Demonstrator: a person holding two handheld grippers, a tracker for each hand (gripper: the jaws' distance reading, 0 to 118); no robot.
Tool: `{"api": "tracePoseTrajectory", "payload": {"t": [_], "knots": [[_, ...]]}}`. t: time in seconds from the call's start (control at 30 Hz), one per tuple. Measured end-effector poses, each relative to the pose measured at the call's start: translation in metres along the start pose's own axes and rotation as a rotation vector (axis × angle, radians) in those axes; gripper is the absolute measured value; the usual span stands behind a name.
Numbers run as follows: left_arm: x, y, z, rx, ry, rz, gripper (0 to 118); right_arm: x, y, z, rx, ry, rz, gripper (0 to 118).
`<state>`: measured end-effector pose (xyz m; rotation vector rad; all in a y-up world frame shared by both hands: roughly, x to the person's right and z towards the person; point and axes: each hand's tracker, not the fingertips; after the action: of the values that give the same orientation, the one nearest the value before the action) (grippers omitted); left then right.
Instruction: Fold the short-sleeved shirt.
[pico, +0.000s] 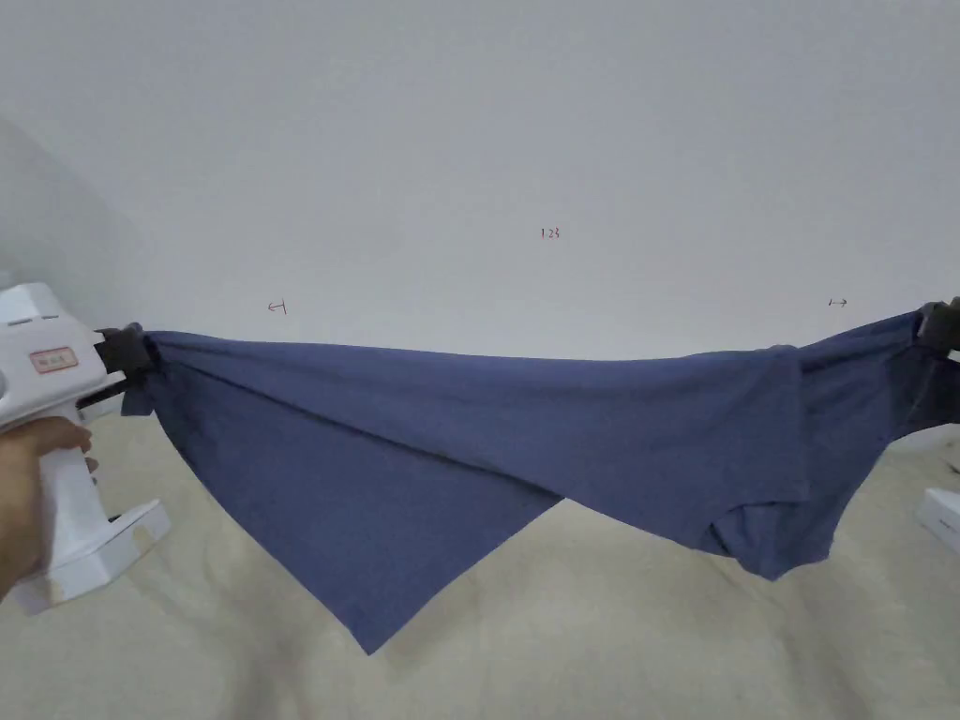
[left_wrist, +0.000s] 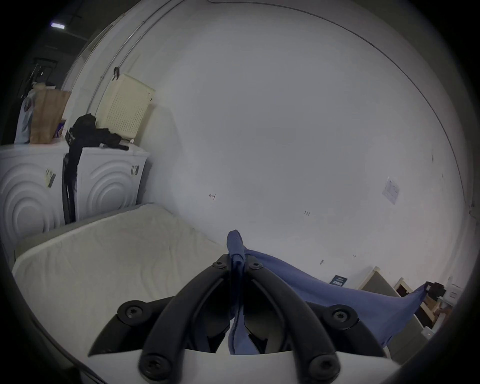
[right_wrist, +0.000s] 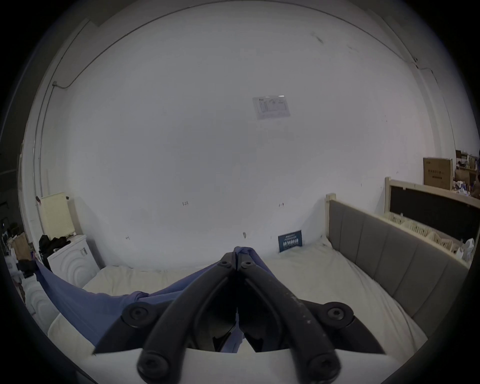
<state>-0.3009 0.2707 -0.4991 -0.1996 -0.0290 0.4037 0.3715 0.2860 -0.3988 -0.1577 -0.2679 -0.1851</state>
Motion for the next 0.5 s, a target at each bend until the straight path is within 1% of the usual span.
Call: {"api": "tracePoseTrajectory", "payload": {"t": [0.13,0.27,0.43,0.5], "knots": [[0.023,0.017,-0.035,0.034,0.028,-0.079,8,-0.01,0.013,-0.022,0.041,-0.02,0.04,1],[0.035,0.02,-0.071,0.06,0.039,-0.115,8,-0.013,0.016,-0.051,0.057,-0.03,0.072,1],[0.037,-0.001,-0.119,0.076,0.052,-0.185,8,-0.013,-0.01,-0.097,0.062,-0.046,0.08,1],[0.036,-0.017,-0.137,0.074,0.075,-0.233,8,-0.013,-0.027,-0.114,0.056,-0.061,0.104,1]]}}
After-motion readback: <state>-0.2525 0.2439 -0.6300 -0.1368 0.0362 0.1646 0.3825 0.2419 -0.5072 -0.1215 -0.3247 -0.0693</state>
